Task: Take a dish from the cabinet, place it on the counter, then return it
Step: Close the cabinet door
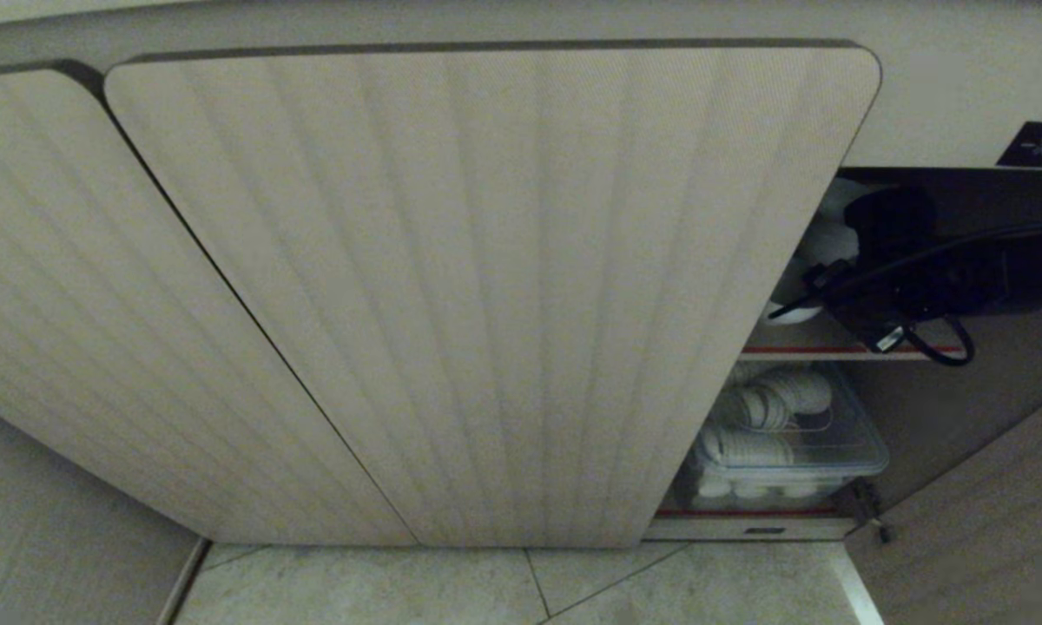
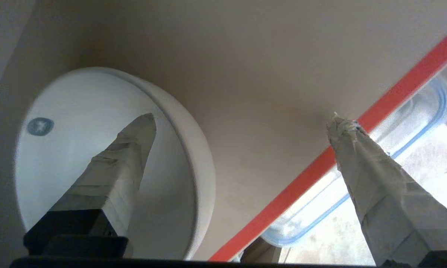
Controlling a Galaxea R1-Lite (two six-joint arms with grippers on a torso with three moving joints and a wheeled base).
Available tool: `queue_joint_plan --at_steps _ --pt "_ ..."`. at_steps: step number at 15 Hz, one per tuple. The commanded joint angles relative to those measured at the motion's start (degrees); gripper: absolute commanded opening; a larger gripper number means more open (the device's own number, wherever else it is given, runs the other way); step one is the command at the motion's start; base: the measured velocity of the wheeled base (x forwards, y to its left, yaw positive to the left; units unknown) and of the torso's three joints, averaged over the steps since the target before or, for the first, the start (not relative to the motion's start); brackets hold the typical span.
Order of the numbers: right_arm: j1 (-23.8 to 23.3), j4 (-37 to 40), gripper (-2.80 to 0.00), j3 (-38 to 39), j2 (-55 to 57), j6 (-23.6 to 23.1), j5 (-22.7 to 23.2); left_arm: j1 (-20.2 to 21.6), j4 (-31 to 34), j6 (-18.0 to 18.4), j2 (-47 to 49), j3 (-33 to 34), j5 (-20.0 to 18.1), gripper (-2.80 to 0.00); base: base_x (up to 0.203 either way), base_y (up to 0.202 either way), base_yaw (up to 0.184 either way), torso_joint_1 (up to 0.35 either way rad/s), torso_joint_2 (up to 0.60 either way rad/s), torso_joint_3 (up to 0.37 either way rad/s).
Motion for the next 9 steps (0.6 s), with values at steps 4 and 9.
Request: queue_joint_plan --at_steps 4,9 --pt "0.0 -3.5 0.00 2.8 -1.4 -3.8 -1.8 0.0 0.0 0.0 0.0 0.0 0.0 -2.80 0.000 0.000 0.000 0.000 0.00 0.000" --pt "0.0 -6.2 0.00 4.1 -2.4 -5.9 -2.1 0.0 0.0 0.0 0.0 0.0 0.0 -2.80 0.000 0.000 0.000 0.000 0.00 0.000"
